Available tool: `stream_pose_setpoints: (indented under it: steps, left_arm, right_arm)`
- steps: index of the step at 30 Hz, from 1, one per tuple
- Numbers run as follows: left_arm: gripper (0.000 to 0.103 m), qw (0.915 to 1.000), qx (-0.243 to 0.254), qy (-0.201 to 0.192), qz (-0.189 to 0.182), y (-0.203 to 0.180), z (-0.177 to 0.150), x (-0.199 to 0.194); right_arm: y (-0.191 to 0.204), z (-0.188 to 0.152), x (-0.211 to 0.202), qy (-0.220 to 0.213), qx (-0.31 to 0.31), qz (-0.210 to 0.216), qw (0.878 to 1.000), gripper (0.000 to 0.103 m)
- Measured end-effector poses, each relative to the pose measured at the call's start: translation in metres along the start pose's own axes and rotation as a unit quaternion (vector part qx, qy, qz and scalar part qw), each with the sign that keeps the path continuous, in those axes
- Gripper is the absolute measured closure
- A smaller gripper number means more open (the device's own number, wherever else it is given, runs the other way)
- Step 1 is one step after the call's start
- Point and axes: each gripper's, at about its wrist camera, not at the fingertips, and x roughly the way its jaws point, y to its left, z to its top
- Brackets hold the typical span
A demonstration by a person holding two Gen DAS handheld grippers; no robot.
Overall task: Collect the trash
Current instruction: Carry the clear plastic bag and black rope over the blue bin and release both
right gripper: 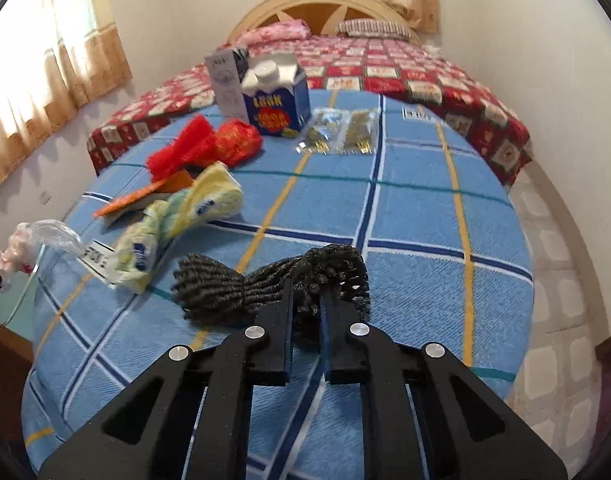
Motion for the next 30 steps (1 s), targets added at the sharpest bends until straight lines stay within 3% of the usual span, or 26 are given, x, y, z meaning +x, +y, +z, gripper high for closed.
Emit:
stream_pose_setpoints:
  steps: [11, 30]
  left_arm:
    - [0.090, 0.9995, -0.017, -0.009, 0.024, 0.033, -0.011, -0.011]
    - [0.090, 0.9944, -0.071, 0.014, 0.077, 0.104, -0.030, -0.006]
  right_arm:
    - [0.043, 0.017, -0.033, -0.045, -0.016, 0.041, 0.998, 0.092]
    - [0.160, 0.040, -0.001, -0.034, -0.083, 0.123, 0.988, 0.092]
